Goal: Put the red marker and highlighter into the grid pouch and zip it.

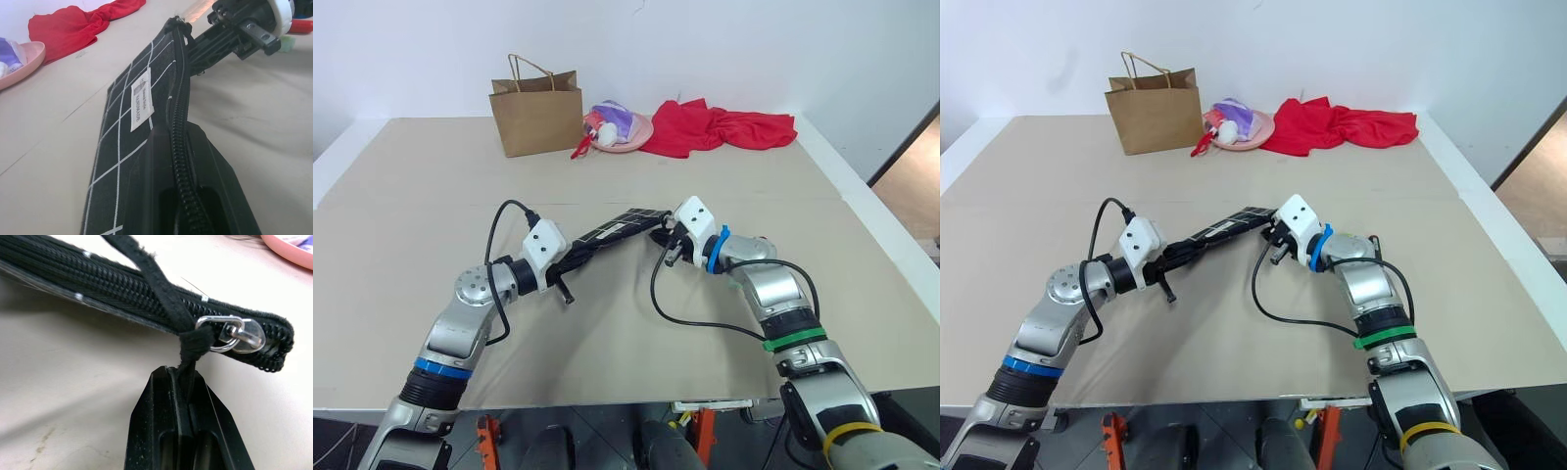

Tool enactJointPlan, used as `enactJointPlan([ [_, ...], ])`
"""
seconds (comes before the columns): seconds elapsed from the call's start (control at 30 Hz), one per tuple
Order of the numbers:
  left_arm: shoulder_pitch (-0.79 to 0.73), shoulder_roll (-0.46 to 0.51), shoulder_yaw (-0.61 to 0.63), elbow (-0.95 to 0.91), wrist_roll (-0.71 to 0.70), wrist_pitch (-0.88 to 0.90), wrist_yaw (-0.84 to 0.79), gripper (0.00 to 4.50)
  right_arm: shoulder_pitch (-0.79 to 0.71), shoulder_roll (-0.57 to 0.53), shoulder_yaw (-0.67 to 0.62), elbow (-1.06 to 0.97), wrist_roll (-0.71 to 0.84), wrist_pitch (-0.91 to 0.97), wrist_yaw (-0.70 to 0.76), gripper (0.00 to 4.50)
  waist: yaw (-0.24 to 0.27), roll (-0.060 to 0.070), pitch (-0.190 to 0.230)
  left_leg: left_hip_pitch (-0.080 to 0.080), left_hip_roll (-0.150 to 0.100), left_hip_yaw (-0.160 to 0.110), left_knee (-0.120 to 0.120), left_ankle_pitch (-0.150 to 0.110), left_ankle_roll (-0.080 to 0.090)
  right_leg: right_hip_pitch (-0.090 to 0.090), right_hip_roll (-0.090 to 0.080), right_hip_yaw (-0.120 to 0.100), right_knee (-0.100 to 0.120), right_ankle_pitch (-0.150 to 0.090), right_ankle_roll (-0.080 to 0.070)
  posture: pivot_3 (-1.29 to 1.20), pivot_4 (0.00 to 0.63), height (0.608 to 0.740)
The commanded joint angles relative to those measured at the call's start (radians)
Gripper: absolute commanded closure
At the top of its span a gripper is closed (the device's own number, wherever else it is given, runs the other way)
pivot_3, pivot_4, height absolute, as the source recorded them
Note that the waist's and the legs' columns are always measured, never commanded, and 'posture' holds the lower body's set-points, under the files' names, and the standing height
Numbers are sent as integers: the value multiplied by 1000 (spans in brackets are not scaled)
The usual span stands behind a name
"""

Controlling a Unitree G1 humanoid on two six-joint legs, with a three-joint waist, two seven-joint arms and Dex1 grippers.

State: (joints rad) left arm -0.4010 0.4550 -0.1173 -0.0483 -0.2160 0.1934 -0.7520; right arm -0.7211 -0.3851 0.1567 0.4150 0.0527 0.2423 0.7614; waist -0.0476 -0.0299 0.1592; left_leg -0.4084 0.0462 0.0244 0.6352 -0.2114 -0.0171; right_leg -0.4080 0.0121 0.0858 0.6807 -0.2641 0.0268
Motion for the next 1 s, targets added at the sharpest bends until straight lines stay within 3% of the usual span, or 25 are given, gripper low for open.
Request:
enactJointPlan([
  [0.03,-3,-1,18,-2,1,-36,-5,4500,3,-13,1,-90,12,1,35,4427,0,0,0,0,0,0,0,0,0,0,0,0,0,0,0,0,150,740],
  [0.4,-17,-18,6,51,17,-83,-24,4500,48,36,180,-245,-61,78,90,4427,0,0,0,0,0,0,0,0,0,0,0,0,0,0,0,0,150,740],
  [1.0,-26,-31,5,101,19,-121,-51,4500,-40,147,214,-260,-54,102,141,4427,0,0,0,0,1,-1,0,0,0,0,1,-1,0,0,-1,0,150,740],
])
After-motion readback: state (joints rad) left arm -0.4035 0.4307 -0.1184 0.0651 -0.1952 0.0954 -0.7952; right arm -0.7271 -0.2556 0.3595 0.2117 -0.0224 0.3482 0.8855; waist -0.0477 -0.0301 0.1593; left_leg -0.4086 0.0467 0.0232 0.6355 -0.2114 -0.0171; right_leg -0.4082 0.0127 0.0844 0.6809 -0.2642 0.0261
